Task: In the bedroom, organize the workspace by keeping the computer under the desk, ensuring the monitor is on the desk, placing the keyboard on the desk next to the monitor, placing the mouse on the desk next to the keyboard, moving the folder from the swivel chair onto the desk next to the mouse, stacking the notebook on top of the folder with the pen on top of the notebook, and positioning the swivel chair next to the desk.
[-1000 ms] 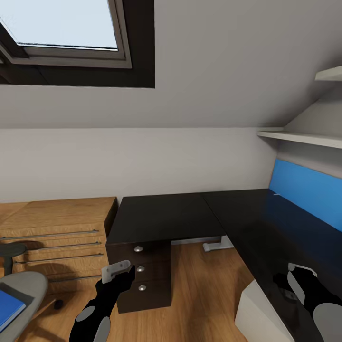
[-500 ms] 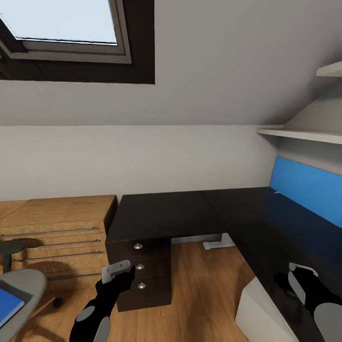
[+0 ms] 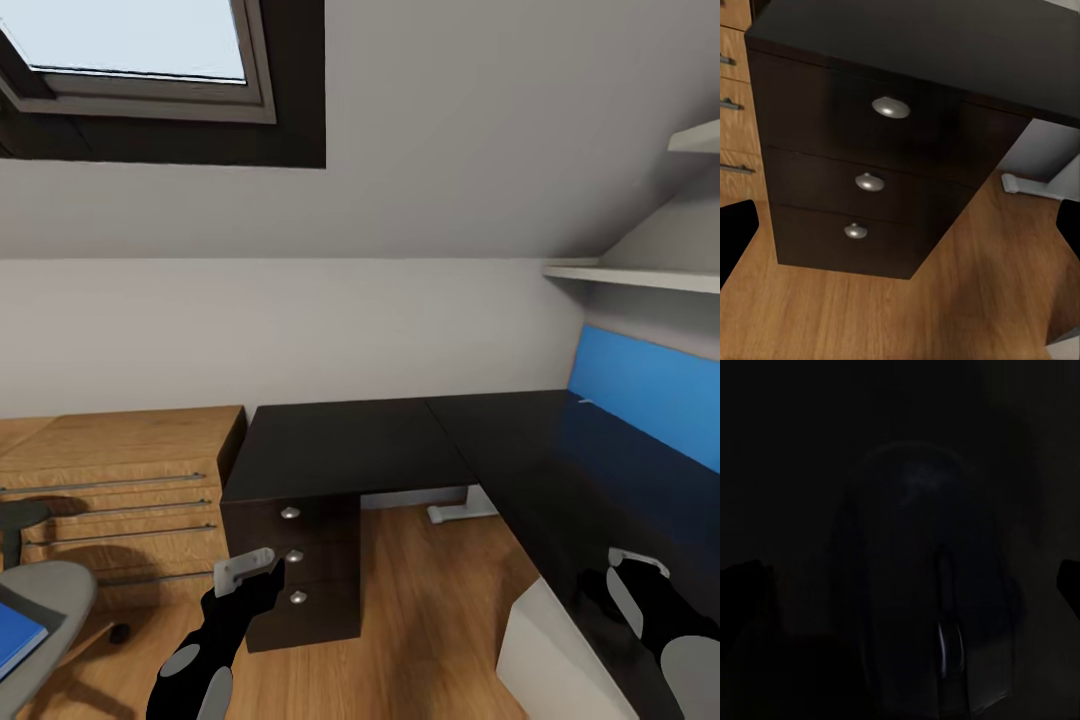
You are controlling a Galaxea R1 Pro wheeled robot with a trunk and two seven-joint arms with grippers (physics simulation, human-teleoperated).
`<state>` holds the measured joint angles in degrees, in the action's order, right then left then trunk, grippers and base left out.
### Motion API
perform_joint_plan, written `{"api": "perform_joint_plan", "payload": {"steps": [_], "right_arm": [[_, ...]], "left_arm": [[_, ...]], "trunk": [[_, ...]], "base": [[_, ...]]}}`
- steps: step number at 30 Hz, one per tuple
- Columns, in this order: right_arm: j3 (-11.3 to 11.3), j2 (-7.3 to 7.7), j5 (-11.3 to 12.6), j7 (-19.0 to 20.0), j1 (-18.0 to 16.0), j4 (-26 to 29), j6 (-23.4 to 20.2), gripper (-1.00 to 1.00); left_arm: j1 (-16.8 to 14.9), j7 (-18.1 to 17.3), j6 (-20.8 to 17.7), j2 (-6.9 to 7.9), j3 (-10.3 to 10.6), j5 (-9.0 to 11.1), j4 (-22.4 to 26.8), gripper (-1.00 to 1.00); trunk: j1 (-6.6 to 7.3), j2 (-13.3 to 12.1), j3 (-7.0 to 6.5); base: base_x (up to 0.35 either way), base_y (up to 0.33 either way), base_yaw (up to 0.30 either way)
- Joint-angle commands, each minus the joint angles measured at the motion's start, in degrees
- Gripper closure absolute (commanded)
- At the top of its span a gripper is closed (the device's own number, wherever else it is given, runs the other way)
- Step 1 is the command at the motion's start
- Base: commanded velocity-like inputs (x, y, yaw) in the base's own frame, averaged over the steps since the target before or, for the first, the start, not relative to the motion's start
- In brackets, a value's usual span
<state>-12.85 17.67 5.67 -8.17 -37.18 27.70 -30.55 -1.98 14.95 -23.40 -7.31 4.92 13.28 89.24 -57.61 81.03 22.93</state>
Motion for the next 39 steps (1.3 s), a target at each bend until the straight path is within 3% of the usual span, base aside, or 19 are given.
{"api": "perform_joint_plan", "payload": {"steps": [1, 16, 17, 39], "right_arm": [[0.0, 0.00, 0.5, -0.4, 0.0, -1.2, -0.2, -1.00], [0.0, 0.05, 0.3, -0.4, 0.0, -1.1, 0.0, -1.00], [0.0, 0.02, 0.2, -0.4, 0.0, -1.1, 0.0, 1.00], [0.3, -0.38, 0.2, -0.4, 0.1, -0.6, 1.1, 1.00]], "left_arm": [[0.0, 0.5, -0.2, 0.01, 0.1, 0.6, 0.1, -1.00], [0.0, 0.5, -0.2, 0.05, 0.1, 0.6, 0.0, -1.00], [0.0, 0.5, -0.2, 0.04, 0.1, 0.6, 0.0, -1.00], [0.0, 0.5, -0.2, 0.10, 0.0, 0.5, -0.5, -1.00]], "trunk": [[-0.23, 0.4, 0.26], [-0.23, 0.4, 0.26], [-0.23, 0.4, 0.26], [-0.23, 0.4, 0.26]], "base": [[0.000, 0.000, 0.000], [0.000, 0.000, 0.000], [0.000, 0.000, 0.000], [0.000, 0.000, 0.000]]}}
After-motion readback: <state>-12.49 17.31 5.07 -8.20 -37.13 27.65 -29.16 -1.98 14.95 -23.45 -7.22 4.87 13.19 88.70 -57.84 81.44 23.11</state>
